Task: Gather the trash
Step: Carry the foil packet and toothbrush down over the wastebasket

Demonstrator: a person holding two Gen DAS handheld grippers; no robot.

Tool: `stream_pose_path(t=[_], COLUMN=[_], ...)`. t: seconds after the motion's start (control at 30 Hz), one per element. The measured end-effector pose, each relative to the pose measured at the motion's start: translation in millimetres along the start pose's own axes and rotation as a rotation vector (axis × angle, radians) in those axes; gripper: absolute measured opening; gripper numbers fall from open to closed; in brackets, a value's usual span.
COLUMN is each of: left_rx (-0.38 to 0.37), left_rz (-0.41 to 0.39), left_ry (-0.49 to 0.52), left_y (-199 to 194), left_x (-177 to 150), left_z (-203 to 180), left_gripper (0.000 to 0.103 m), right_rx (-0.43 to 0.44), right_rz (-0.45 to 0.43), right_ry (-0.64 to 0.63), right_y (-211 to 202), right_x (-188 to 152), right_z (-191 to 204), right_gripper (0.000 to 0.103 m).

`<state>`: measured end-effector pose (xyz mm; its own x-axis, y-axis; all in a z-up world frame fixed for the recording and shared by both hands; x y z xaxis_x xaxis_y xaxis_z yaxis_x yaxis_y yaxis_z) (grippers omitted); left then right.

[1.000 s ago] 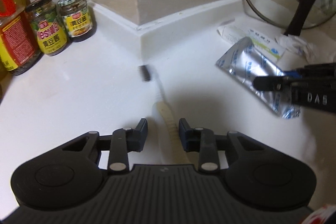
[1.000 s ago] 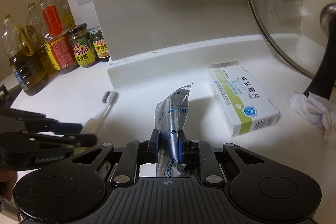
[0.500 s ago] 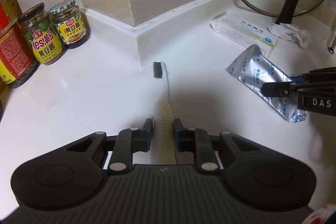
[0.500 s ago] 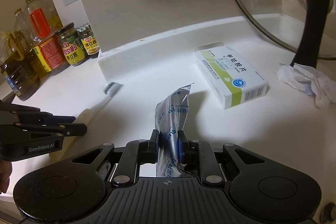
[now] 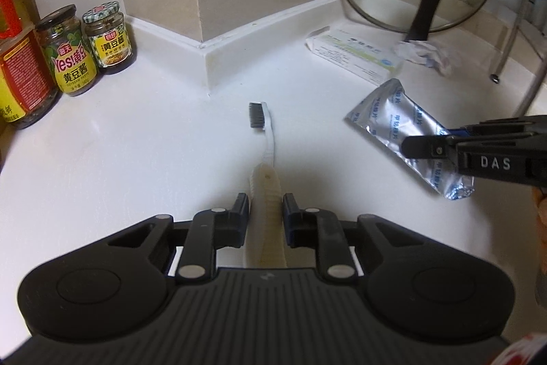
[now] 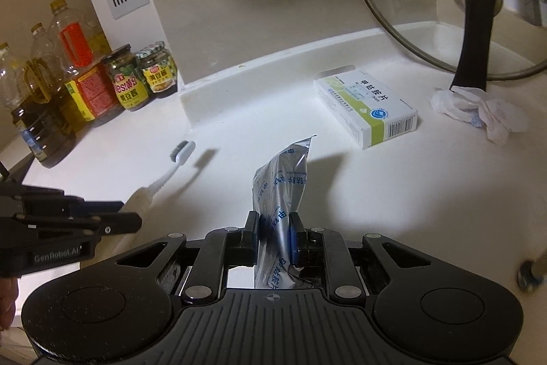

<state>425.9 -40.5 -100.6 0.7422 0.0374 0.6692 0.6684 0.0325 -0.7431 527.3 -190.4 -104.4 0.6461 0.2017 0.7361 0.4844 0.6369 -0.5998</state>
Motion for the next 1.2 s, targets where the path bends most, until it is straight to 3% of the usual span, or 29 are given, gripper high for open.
stream_pose_path(t=[0.33,0.7,0.97,1.2], left_rx=[-0.059,-0.123,-0.154,-0.16], left_rz=[-0.027,-0.009,0.093,0.247], left_ry=[-0.01,0.018,0.0,-0.023], left_y=[-64,-143,-160,-124], left_x=[-55,-144,-212,-263], left_z=[11,27,30,22], left_gripper=[0.018,0.018,0.018,0.018], right_rx=[-0.017,-0.002,-0.004,-0.01], right_rz=[-0.045,-0.033,0.073,0.194], right_ry=[0.003,0.017,-0.032,-0.05], right_y=[-51,-103,-105,-70], right_x=[-40,-129,-198,-246], right_z=[58,145,178,168], right_gripper=[0.017,0.017,0.017,0.017])
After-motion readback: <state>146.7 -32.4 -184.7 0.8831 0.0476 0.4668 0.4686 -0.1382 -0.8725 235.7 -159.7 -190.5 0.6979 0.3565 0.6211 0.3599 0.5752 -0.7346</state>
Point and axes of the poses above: each gripper's, at about its wrist camera, not at the fingertips, and y roughly the way its jaws point, z to its left, x to its top, the point moved 7 cm from there along y, roughly the way its jaws point, and after that the axes turned 2 degrees about x, right-handed, at the moved point
